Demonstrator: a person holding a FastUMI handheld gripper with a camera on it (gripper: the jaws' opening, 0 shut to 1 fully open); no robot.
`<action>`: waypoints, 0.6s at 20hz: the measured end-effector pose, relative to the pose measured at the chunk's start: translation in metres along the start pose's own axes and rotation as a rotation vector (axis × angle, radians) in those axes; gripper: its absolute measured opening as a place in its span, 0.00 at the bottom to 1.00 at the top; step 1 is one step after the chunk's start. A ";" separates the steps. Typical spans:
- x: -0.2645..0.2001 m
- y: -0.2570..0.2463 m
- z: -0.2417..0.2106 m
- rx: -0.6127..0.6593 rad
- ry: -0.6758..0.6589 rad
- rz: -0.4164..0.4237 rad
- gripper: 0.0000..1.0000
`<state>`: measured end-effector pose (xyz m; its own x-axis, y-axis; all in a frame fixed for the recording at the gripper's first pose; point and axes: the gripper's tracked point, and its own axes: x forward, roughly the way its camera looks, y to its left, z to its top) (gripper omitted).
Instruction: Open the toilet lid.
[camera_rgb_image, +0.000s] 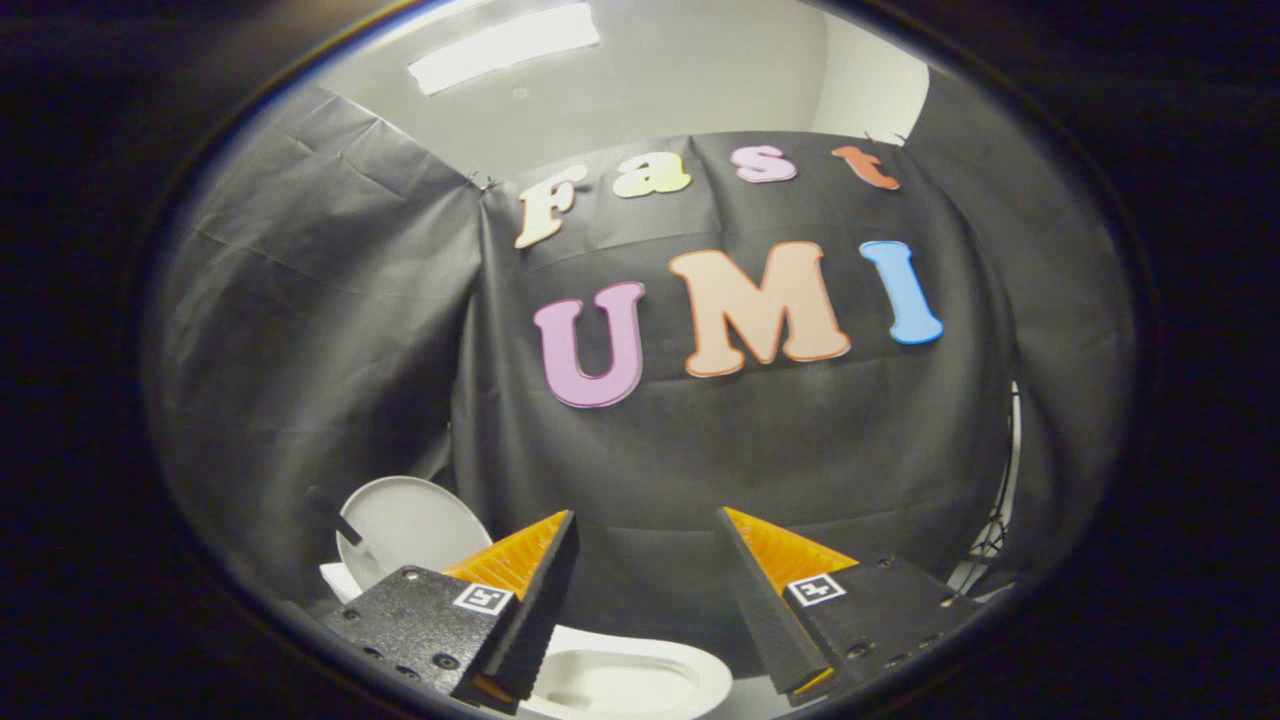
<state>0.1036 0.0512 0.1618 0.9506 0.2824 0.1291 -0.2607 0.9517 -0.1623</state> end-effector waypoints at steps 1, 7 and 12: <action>-0.008 -0.022 -0.007 -0.001 0.011 -0.030 0.84; -0.050 -0.095 -0.044 -0.005 0.088 -0.071 0.84; -0.065 -0.117 -0.063 -0.011 0.155 -0.017 0.85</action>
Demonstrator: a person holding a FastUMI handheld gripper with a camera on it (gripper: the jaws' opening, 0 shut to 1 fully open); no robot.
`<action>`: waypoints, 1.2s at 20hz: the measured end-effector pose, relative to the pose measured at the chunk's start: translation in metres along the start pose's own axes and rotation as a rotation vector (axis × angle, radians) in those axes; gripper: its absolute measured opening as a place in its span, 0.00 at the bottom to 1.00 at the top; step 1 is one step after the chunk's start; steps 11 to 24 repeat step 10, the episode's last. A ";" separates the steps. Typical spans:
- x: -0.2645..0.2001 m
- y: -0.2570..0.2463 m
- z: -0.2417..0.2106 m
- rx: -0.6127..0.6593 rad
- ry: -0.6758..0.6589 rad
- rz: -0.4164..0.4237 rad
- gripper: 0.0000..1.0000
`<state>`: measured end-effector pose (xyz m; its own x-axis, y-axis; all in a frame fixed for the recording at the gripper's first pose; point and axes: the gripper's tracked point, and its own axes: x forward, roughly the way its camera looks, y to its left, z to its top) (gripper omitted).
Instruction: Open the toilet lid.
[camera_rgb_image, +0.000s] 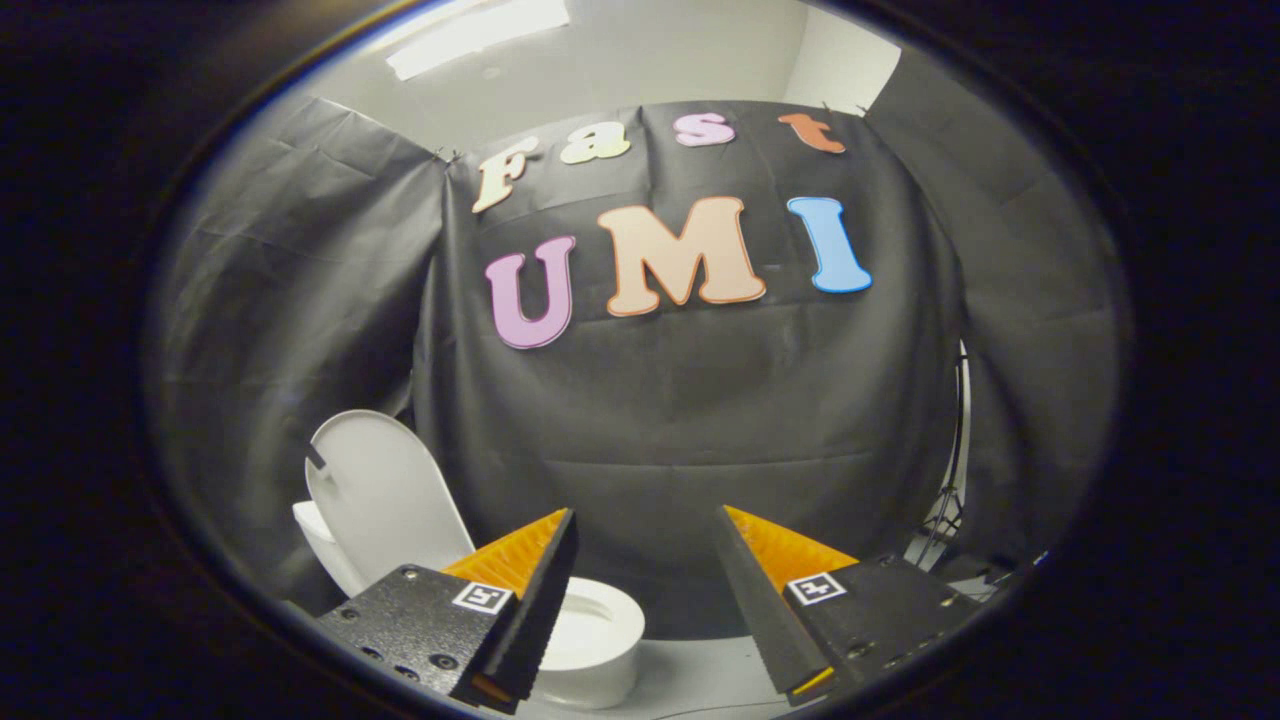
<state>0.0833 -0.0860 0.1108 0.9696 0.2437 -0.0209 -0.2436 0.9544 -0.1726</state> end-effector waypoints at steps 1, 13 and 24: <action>-0.001 -0.008 -0.005 -0.015 0.022 -0.005 0.85; -0.031 -0.062 -0.043 -0.026 0.149 -0.046 0.85; -0.031 -0.062 -0.043 -0.026 0.149 -0.046 0.85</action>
